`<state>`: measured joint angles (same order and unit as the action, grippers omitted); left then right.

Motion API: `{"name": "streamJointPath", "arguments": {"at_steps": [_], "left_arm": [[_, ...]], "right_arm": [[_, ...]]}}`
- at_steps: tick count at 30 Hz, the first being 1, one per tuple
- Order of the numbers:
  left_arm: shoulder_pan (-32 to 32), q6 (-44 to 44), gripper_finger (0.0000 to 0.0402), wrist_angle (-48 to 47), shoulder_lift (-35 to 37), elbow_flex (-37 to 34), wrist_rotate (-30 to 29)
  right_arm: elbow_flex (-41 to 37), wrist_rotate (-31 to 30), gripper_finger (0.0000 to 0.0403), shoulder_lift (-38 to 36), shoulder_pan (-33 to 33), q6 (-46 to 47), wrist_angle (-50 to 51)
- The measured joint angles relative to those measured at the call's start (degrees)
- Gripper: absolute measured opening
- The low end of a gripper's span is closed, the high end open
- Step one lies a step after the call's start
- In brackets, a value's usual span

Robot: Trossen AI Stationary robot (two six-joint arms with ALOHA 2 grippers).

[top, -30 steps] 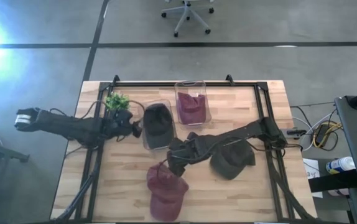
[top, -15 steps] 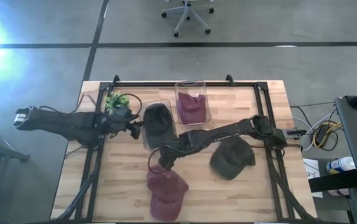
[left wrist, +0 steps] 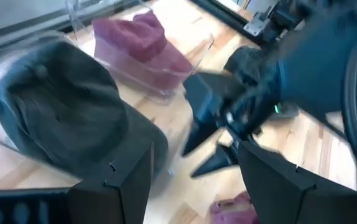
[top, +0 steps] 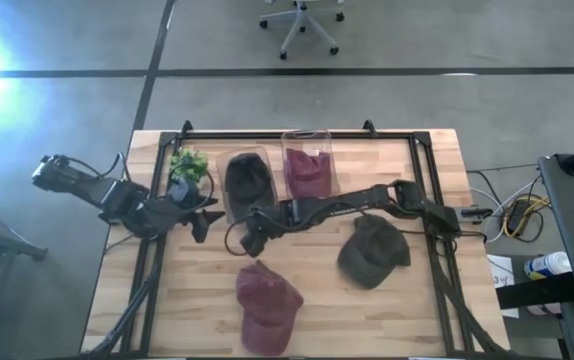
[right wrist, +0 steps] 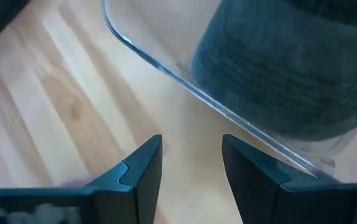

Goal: Pick & Place hat
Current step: Move the left transparent bin to the top, then put the black cap into the left transparent bin

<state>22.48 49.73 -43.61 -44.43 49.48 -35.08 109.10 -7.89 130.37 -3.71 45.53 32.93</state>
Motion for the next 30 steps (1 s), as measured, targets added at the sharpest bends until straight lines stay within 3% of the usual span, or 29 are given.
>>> {"name": "streamJointPath", "arguments": {"at_steps": [6, 14, 20, 27, 30], "left_arm": [[1.38, 2.66, 0.0229, -1.04, -0.85, -0.46, 1.79], [2.16, 2.47, 0.0229, 2.13, -3.13, -0.66, 3.42], [2.16, 0.81, 0.0229, 7.46, -5.95, -1.38, 4.78], [2.2, -5.55, 0.0229, 15.67, -9.41, -3.57, 9.57], [2.23, -8.65, 0.0229, 18.58, -10.74, -4.53, 12.46]], "right_arm": [[0.04, 0.24, 0.0162, -2.91, 0.36, -5.09, 6.01], [-0.14, -4.34, 0.0162, -8.49, -7.95, -5.41, 34.95], [-0.24, -3.98, 0.0162, -9.04, -16.77, 10.45, 46.63], [-0.48, -1.52, 0.0162, -9.03, -25.83, 40.22, 47.85], [-0.48, 0.9, 0.0162, -8.61, -28.78, 47.53, 48.33]]}}
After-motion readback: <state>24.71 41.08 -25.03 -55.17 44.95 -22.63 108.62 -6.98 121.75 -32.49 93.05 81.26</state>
